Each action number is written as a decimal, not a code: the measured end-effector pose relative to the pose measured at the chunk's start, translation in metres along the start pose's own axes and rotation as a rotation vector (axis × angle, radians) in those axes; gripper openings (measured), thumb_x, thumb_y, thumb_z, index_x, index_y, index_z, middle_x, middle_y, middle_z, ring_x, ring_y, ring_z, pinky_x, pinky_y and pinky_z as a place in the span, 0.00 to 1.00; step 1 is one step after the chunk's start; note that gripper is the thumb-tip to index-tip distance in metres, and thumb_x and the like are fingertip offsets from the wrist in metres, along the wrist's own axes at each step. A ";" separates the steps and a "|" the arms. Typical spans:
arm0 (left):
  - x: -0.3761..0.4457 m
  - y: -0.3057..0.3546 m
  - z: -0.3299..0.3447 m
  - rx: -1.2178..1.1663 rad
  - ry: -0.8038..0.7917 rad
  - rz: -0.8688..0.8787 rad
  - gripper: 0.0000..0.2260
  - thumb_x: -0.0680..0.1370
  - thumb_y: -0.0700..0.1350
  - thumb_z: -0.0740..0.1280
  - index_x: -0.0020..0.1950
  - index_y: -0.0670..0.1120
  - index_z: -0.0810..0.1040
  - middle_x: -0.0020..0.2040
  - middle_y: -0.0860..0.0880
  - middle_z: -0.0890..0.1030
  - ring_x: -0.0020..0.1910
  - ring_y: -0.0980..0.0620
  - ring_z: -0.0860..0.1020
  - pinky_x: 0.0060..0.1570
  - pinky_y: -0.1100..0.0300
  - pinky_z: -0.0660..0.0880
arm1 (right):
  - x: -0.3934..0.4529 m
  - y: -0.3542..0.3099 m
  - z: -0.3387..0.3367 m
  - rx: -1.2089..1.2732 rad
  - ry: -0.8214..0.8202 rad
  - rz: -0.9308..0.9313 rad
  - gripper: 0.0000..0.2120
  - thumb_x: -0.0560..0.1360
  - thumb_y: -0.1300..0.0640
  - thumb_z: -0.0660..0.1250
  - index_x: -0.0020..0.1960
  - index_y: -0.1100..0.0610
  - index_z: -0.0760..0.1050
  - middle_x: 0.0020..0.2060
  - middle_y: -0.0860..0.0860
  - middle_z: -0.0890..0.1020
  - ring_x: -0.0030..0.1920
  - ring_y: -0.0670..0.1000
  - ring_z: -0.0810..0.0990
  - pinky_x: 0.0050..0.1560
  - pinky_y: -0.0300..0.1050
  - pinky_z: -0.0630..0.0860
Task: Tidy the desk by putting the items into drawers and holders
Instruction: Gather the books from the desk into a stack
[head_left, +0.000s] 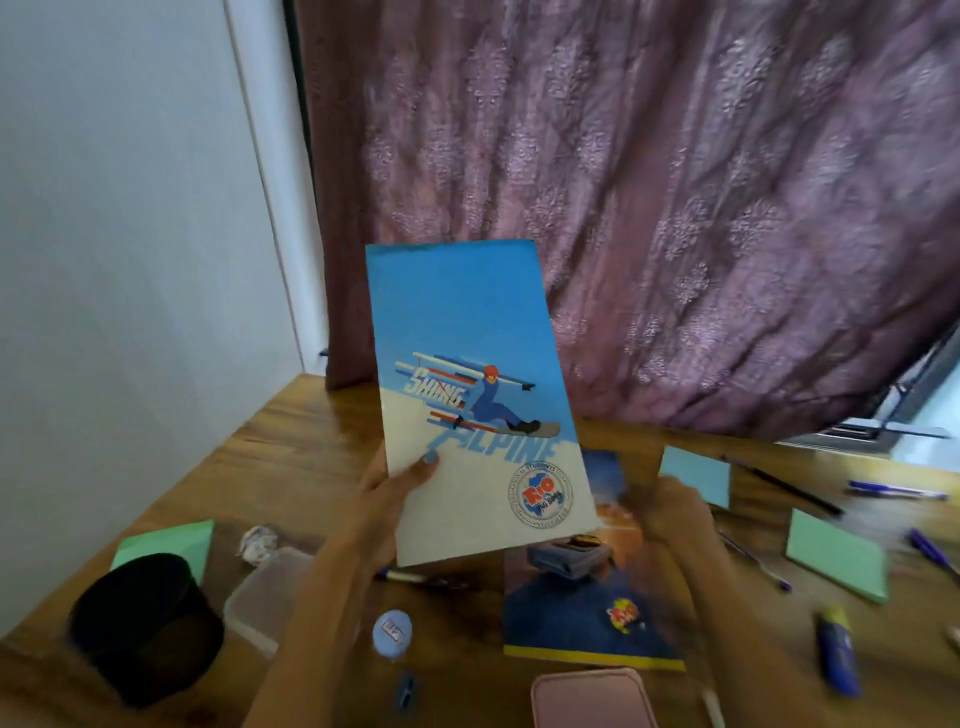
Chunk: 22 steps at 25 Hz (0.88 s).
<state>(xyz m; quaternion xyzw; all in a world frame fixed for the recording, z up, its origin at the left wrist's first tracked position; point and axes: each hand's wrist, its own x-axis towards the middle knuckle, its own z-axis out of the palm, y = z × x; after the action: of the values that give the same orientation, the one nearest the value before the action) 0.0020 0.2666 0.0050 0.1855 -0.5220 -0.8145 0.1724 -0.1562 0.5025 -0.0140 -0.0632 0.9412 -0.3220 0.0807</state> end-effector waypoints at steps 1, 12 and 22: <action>0.000 0.001 0.001 -0.003 -0.016 -0.006 0.18 0.76 0.40 0.65 0.66 0.41 0.72 0.51 0.42 0.83 0.44 0.46 0.83 0.38 0.52 0.82 | -0.001 0.012 0.012 -0.004 -0.070 0.031 0.21 0.69 0.43 0.70 0.53 0.58 0.80 0.53 0.58 0.83 0.52 0.59 0.80 0.54 0.51 0.77; 0.003 -0.004 -0.001 0.067 -0.110 0.067 0.34 0.62 0.50 0.76 0.65 0.43 0.69 0.54 0.41 0.82 0.47 0.44 0.83 0.37 0.53 0.81 | 0.021 0.018 0.049 -0.432 -0.300 0.310 0.61 0.50 0.30 0.76 0.73 0.59 0.60 0.71 0.58 0.65 0.69 0.59 0.66 0.65 0.53 0.71; -0.004 0.002 -0.009 0.078 -0.152 0.081 0.33 0.59 0.54 0.80 0.60 0.47 0.74 0.50 0.43 0.84 0.46 0.44 0.84 0.39 0.50 0.81 | 0.047 0.039 0.034 -0.350 -0.510 0.272 0.27 0.71 0.37 0.65 0.63 0.52 0.73 0.59 0.53 0.77 0.58 0.53 0.76 0.62 0.47 0.73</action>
<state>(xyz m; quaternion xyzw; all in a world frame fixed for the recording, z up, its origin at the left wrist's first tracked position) 0.0103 0.2608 0.0040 0.1082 -0.5719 -0.7977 0.1578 -0.1984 0.5052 -0.0696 -0.0284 0.9314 -0.1155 0.3439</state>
